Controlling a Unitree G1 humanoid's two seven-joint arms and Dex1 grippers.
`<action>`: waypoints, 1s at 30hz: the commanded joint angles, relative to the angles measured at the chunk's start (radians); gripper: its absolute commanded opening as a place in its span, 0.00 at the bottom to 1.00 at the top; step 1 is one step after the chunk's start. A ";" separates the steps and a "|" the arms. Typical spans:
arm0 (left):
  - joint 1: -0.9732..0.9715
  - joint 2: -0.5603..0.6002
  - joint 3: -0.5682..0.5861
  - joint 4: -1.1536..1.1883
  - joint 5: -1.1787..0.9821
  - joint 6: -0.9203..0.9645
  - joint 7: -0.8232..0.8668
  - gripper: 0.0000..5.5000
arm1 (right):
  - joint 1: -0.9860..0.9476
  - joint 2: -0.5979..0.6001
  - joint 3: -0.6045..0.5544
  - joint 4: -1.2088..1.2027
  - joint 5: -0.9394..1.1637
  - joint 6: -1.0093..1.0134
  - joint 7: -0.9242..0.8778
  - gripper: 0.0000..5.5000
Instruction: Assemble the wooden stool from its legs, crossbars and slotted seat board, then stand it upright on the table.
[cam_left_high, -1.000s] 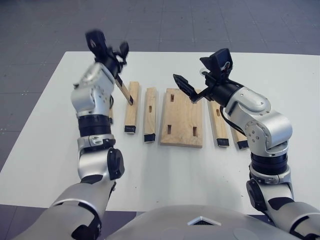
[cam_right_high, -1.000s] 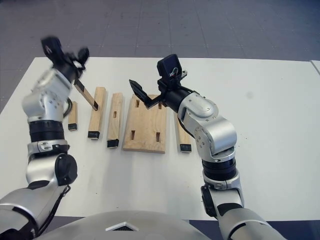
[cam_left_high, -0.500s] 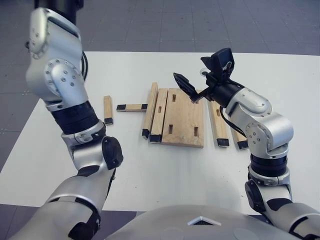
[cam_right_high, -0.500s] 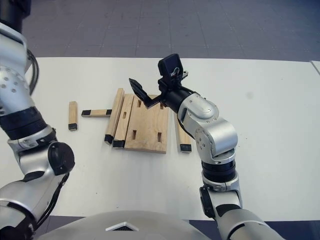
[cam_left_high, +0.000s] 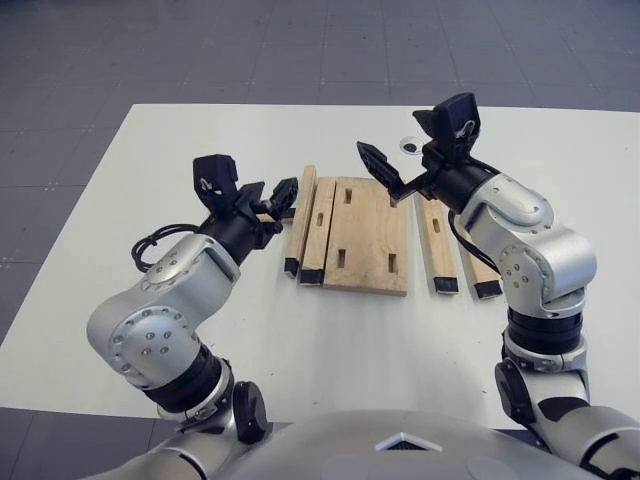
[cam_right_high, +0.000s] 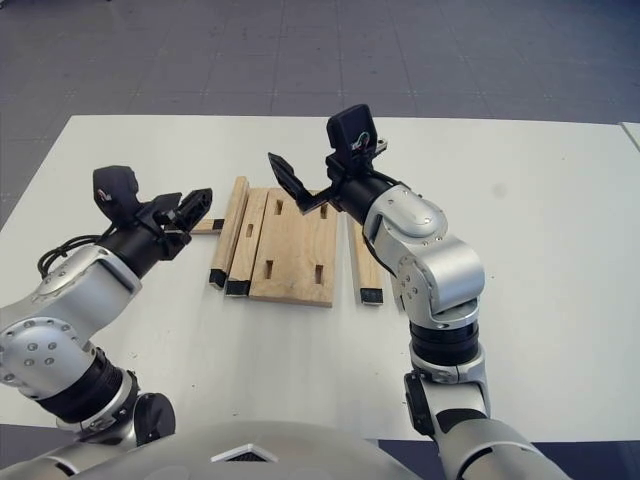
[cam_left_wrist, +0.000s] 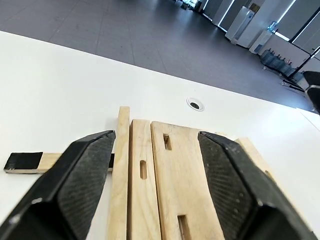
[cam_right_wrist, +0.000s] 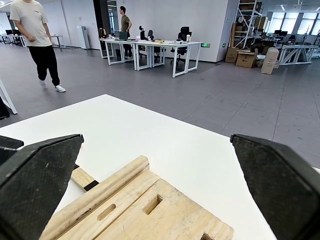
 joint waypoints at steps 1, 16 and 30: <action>0.088 0.044 -0.074 -0.019 0.079 0.038 0.010 0.56 | -0.002 -0.008 -0.012 -0.007 0.003 0.025 -0.005 1.00; 0.257 0.129 -0.221 0.058 0.249 -0.046 -0.126 0.56 | 0.002 -0.006 -0.012 -0.019 0.006 0.038 -0.005 1.00; 0.306 0.145 -0.337 0.174 0.374 -0.206 -0.198 0.56 | -0.010 -0.005 -0.009 -0.008 0.007 0.039 0.001 1.00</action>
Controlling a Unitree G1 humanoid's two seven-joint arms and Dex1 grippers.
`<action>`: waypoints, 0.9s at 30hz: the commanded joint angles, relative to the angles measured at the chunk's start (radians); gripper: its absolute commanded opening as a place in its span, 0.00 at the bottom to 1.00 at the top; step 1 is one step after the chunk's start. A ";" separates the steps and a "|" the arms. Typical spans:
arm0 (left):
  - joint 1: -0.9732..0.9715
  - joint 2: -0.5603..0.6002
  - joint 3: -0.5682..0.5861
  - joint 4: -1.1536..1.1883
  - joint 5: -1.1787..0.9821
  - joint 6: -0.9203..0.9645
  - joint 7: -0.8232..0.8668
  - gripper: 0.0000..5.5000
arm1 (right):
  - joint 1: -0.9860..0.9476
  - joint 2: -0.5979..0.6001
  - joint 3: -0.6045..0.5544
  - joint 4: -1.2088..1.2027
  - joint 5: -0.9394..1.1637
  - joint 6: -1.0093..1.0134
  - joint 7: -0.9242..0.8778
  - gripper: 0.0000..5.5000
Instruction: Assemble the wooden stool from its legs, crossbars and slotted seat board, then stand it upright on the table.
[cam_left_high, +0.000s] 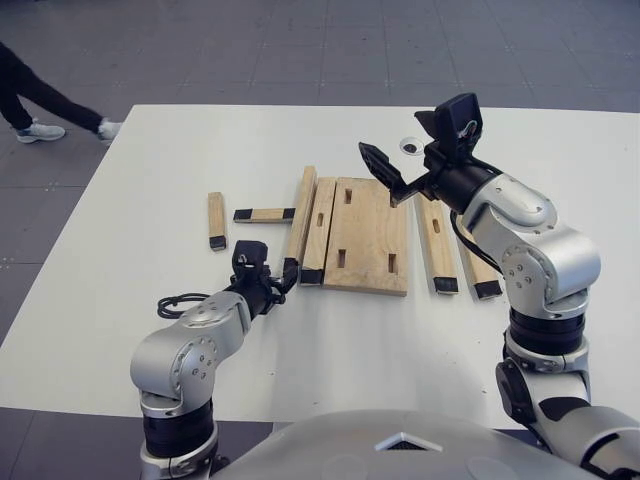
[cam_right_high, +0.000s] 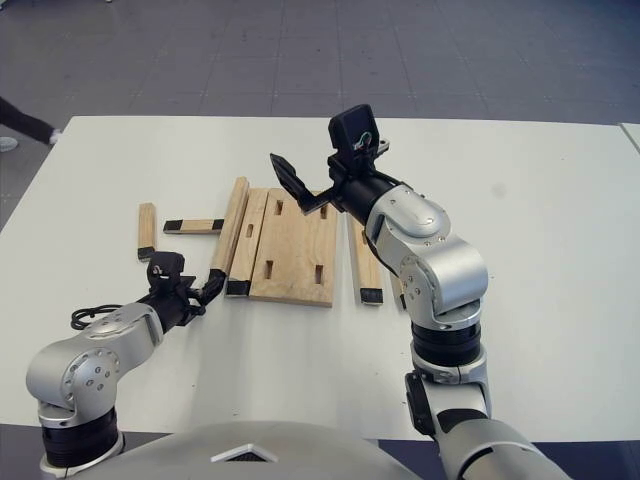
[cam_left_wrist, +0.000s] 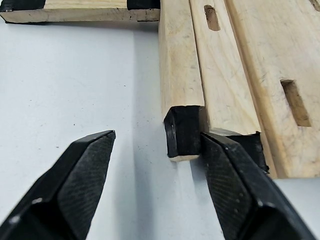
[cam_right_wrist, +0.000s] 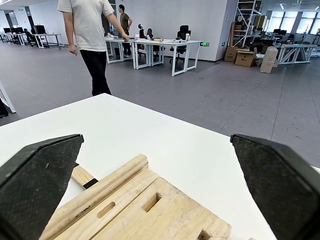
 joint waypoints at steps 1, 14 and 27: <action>-0.010 -0.012 -0.037 0.041 0.041 -0.048 -0.006 0.56 | -0.010 -0.001 -0.003 0.006 0.006 0.017 0.000 1.00; -0.048 -0.015 -0.098 0.229 0.151 -0.229 -0.041 0.56 | -0.023 0.007 0.000 0.016 0.004 0.011 -0.002 1.00; -0.069 -0.057 -0.116 0.300 0.174 -0.344 -0.105 0.56 | -0.033 0.015 0.000 0.025 0.003 0.008 -0.002 1.00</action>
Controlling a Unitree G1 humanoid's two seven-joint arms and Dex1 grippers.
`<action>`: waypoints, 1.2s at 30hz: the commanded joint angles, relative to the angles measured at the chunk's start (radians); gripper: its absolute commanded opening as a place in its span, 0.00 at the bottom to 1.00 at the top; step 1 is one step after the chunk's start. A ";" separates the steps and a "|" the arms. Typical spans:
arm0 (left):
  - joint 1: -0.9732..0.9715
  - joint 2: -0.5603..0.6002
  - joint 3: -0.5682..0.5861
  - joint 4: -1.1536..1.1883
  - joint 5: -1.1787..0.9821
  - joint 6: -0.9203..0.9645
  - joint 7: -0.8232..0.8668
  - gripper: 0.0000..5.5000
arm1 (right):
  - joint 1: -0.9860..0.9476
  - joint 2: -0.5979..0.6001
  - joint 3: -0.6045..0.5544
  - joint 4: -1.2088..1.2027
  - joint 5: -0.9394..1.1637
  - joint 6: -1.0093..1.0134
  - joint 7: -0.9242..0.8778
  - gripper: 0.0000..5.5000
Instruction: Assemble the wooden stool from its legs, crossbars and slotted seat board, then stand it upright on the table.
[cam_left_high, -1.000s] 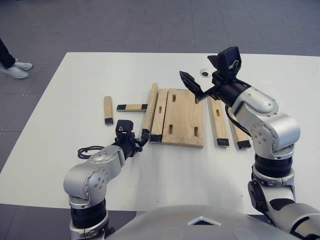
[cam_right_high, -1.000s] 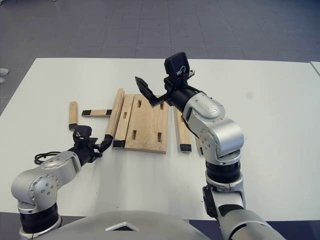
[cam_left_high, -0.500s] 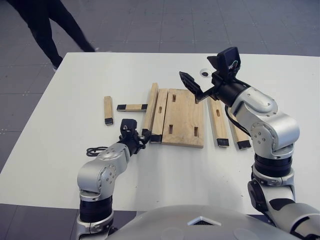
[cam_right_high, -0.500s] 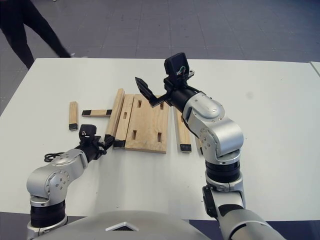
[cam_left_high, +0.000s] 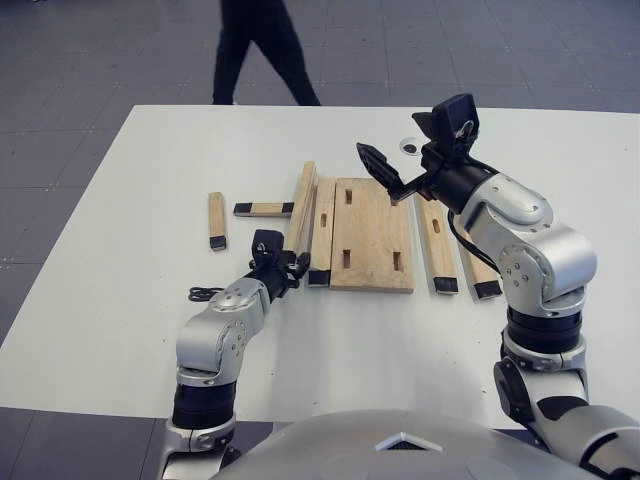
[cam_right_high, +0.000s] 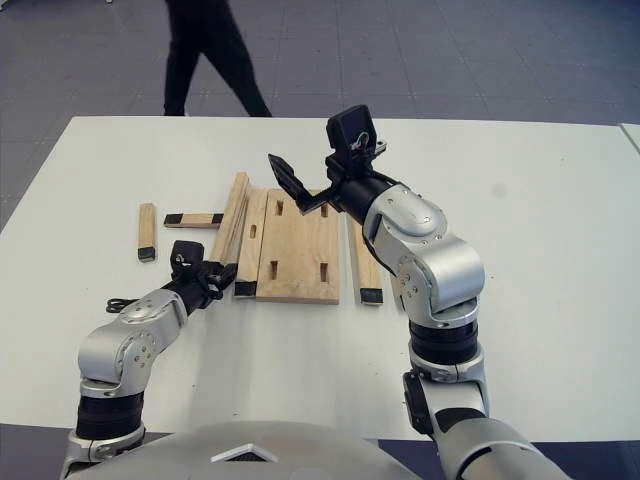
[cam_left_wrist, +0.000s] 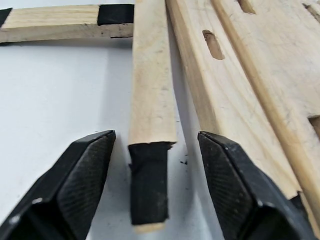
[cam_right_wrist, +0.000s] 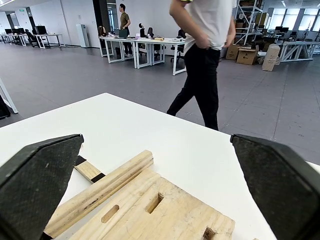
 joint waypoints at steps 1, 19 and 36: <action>-0.017 -0.014 0.020 0.060 0.019 -0.044 -0.001 0.56 | -0.025 0.004 -0.002 0.006 0.004 0.008 -0.002 1.00; -0.008 -0.039 0.081 0.158 0.082 -0.191 0.015 0.20 | -0.042 0.005 -0.026 0.030 0.002 0.011 -0.013 1.00; -0.324 0.021 0.006 0.004 0.234 -0.510 -0.025 0.19 | -0.477 0.107 -0.461 0.439 0.402 0.327 -0.027 1.00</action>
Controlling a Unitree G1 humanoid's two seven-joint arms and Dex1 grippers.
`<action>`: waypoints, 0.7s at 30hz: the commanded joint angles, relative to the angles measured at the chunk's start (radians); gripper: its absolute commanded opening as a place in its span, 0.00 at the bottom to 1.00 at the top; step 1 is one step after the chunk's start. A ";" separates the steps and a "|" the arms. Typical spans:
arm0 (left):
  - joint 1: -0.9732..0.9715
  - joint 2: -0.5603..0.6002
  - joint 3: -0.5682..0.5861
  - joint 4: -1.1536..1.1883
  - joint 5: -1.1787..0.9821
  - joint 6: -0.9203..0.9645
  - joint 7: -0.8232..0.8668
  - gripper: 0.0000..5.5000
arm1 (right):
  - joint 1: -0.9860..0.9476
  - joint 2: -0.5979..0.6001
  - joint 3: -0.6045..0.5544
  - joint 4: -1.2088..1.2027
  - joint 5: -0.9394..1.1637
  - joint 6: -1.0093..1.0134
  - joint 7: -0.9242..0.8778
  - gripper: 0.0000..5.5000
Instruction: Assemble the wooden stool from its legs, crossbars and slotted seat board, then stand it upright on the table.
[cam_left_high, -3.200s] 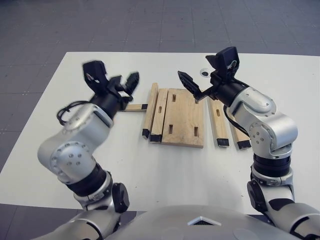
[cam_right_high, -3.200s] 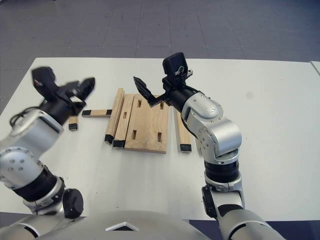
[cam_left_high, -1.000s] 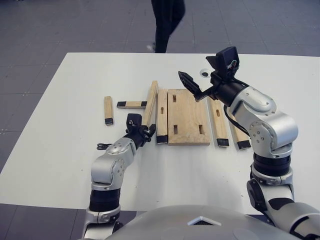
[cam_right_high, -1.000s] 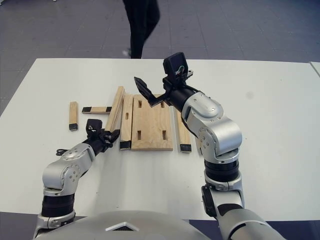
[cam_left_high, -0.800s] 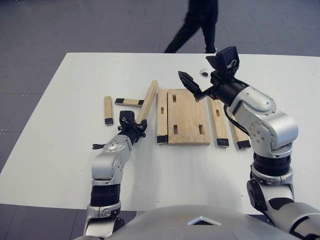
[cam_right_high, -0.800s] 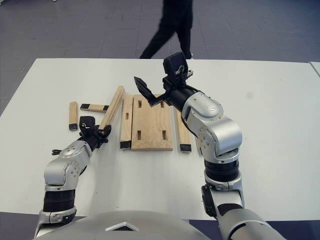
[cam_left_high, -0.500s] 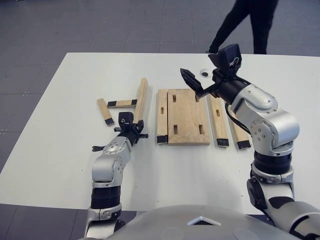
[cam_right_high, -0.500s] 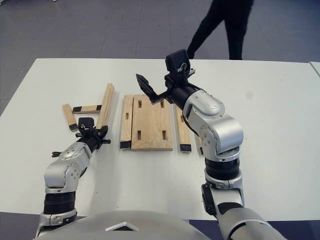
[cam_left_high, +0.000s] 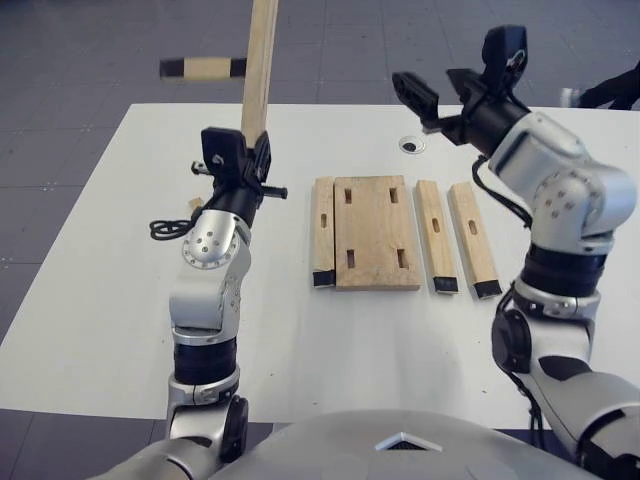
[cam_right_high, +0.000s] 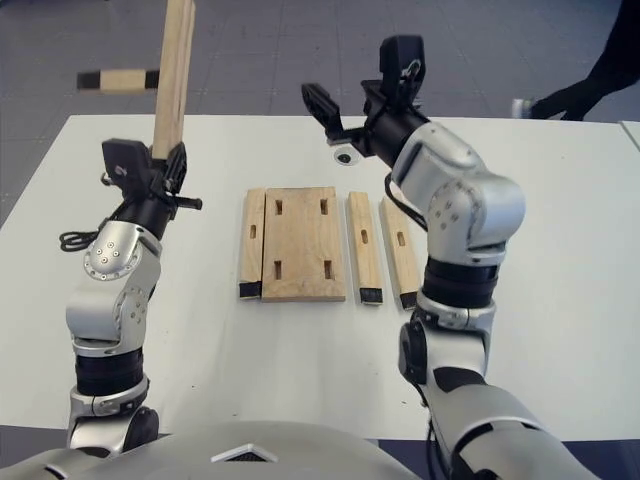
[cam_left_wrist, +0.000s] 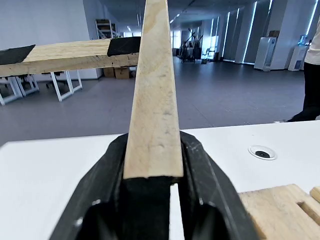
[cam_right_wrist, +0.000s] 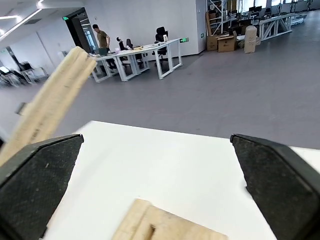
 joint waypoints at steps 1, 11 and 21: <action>-0.071 -0.007 -0.060 -0.041 0.016 -0.030 -0.030 0.19 | -0.203 0.064 -0.187 0.163 0.255 0.196 0.002 1.00; -0.213 -0.057 -0.142 -0.163 0.031 0.048 -0.020 0.19 | -0.356 0.087 -0.299 0.392 0.437 0.303 -0.073 1.00; -0.189 -0.100 -0.178 -0.161 0.037 0.066 -0.018 0.19 | -0.415 0.126 -0.323 0.431 0.552 0.304 -0.129 1.00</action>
